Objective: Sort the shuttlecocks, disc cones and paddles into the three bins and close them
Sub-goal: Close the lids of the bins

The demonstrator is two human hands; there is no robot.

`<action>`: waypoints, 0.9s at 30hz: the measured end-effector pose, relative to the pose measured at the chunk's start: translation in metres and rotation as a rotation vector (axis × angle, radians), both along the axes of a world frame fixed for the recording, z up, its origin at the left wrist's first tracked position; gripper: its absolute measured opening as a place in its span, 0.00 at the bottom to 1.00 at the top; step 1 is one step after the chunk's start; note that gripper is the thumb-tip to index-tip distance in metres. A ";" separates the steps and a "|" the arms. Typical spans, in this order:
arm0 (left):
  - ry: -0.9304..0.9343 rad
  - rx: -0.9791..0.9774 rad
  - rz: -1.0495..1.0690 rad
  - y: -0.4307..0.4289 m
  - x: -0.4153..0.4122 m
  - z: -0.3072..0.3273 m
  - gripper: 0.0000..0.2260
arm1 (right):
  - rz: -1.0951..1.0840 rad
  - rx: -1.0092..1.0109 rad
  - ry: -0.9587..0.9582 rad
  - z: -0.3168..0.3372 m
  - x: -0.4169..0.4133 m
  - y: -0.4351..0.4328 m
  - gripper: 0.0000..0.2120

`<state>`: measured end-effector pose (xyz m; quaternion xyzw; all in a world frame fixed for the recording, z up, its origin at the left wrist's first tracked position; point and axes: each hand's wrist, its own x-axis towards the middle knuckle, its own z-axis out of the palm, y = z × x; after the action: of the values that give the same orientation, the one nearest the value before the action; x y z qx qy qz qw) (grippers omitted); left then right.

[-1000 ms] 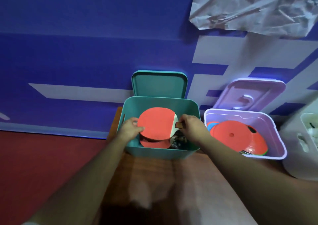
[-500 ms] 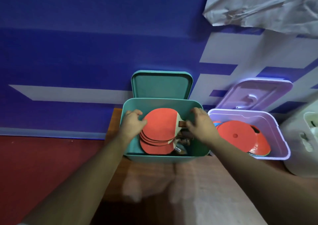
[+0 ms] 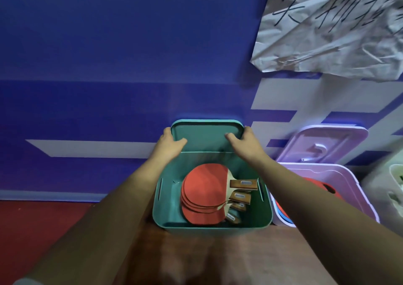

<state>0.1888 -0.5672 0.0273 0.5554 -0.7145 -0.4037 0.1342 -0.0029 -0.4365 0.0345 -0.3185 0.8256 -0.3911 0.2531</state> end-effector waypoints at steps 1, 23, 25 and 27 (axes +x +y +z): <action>0.009 -0.002 0.001 0.002 0.000 -0.001 0.24 | -0.007 -0.016 -0.005 0.000 0.002 0.000 0.22; 0.467 -0.855 -0.378 0.211 0.028 0.112 0.09 | -0.032 -0.533 -1.297 0.113 0.051 0.136 0.07; 0.403 -0.858 -0.452 0.225 0.027 0.106 0.11 | -0.065 -0.538 -1.317 0.110 0.047 0.149 0.05; 0.365 -0.824 -0.469 0.230 0.031 0.099 0.15 | -0.087 -0.513 -1.261 0.100 0.040 0.162 0.14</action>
<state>0.2202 -0.3370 0.1267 0.2015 -0.8847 -0.1982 0.3707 0.0372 -0.2750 0.1347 -0.0464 0.4133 -0.6951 0.5864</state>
